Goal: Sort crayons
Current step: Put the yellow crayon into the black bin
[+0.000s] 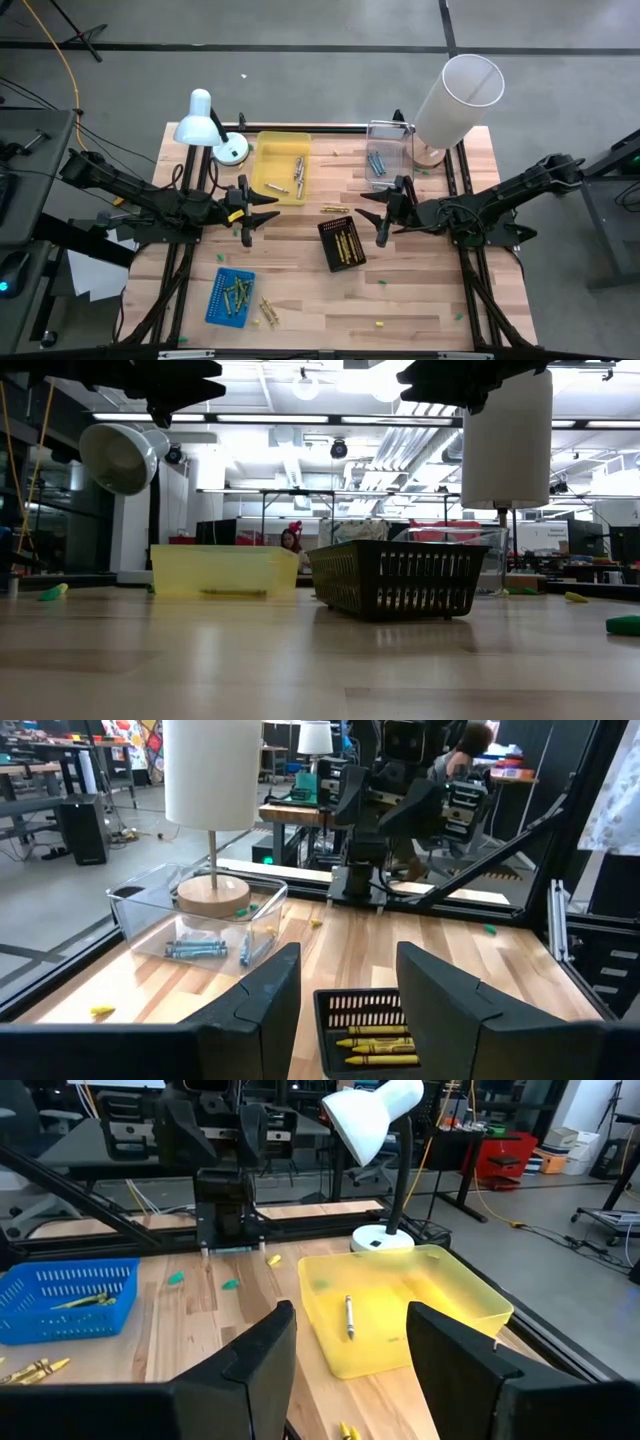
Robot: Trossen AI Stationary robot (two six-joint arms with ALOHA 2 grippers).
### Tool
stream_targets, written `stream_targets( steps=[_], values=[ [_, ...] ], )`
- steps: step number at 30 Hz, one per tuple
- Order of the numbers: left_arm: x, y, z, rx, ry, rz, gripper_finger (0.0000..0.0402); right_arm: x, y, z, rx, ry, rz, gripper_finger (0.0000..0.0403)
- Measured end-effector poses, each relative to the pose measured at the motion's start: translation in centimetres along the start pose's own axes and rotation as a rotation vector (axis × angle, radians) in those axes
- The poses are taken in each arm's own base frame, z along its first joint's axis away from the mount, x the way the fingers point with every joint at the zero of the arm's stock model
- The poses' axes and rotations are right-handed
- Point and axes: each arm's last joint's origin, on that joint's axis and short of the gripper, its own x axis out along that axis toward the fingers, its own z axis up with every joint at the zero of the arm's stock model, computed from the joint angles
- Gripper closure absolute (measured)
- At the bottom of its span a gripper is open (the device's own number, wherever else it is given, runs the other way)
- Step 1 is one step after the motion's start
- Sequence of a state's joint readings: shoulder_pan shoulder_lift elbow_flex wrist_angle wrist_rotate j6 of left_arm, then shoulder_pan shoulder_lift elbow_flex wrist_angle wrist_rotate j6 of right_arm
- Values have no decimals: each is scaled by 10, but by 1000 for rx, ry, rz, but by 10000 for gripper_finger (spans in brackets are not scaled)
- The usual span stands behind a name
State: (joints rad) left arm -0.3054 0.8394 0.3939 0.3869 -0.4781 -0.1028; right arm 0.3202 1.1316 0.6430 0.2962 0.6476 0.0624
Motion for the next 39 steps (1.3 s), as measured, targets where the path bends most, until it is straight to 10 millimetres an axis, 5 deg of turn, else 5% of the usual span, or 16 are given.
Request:
stream_targets(
  steps=[28, 34, 39],
  values=[
    [3, -6, -5, -49, 46, -142, 247, 0, 0, 0, 16, 0, 1, 217],
    [21, -20, -11, -32, 34, -297, 247, 0, 0, 0, 16, 0, -1, 217],
    [48, -51, -6, 92, 133, -388, 247, 3, -4, 0, 19, 1, -19, 217]
  ],
)
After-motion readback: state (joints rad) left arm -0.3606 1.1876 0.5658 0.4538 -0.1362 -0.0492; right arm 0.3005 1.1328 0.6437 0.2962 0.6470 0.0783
